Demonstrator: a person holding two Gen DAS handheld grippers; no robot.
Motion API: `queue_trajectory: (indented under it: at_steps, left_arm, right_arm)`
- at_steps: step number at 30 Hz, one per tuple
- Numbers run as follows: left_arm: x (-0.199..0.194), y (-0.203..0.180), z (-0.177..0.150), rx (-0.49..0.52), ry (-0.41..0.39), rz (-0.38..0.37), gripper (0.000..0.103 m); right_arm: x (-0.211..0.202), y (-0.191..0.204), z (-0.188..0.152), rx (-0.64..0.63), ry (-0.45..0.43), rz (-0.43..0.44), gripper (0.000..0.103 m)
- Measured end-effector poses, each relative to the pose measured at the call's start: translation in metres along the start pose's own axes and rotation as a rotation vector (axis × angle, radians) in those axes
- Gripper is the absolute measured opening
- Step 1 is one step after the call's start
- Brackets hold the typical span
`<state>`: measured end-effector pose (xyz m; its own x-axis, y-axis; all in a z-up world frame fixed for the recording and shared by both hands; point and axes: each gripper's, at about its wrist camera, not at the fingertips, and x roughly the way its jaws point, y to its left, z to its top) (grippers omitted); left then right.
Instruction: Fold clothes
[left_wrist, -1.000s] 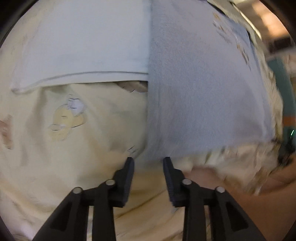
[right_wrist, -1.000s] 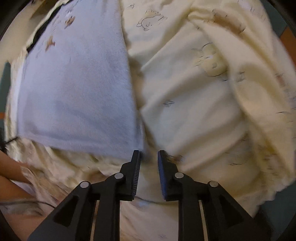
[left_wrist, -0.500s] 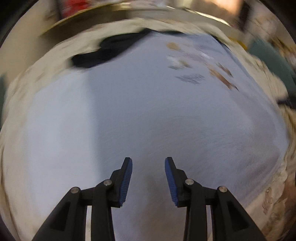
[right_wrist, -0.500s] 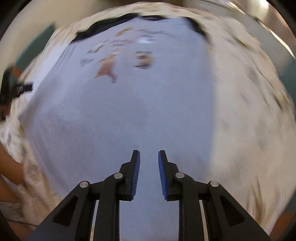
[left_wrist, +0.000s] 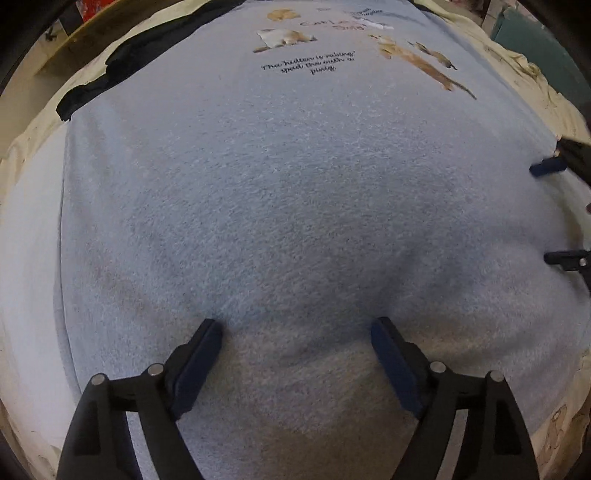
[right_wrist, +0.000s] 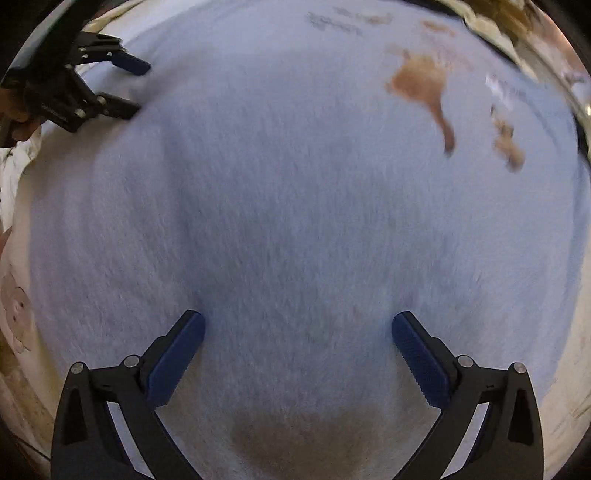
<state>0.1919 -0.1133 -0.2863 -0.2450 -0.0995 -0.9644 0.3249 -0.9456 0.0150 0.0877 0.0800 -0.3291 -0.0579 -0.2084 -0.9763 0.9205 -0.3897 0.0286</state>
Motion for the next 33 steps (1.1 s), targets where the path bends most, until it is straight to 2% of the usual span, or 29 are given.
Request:
queue_trajectory:
  at_steps: [3,9,14,16,20,28,30,33]
  left_arm:
    - [0.009,-0.005,0.001,-0.007,0.016,0.002,0.086]
    - [0.008,0.005,-0.002,0.008,0.005,-0.028,0.086]
    - [0.005,0.011,-0.006,0.008,-0.005,-0.026,0.086]
    - [0.008,-0.005,-0.006,0.008,-0.015,-0.018,0.086]
    - [0.011,-0.015,-0.006,0.01,-0.023,-0.011,0.086]
    - [0.009,-0.014,-0.01,0.033,-0.02,-0.014,0.086]
    - [0.006,-0.014,-0.016,0.063,0.0,-0.01,0.086]
    - [-0.002,-0.005,-0.044,0.114,0.01,0.0,0.088]
  right_arm:
    - [0.003,-0.009,-0.01,0.061,-0.033,0.043,0.103]
    - [0.006,-0.008,-0.022,0.051,-0.033,0.032,0.103]
    - [0.002,-0.013,-0.055,0.007,-0.02,0.026,0.103]
    - [-0.001,-0.016,-0.072,0.008,-0.016,0.023,0.103]
    - [-0.005,-0.021,-0.103,-0.001,0.05,-0.019,0.103]
    - [-0.014,-0.027,-0.158,0.132,0.128,-0.069,0.103]
    - [-0.014,-0.026,-0.163,0.14,0.164,-0.08,0.103]
    - [-0.015,-0.032,-0.18,0.188,0.219,-0.067,0.103]
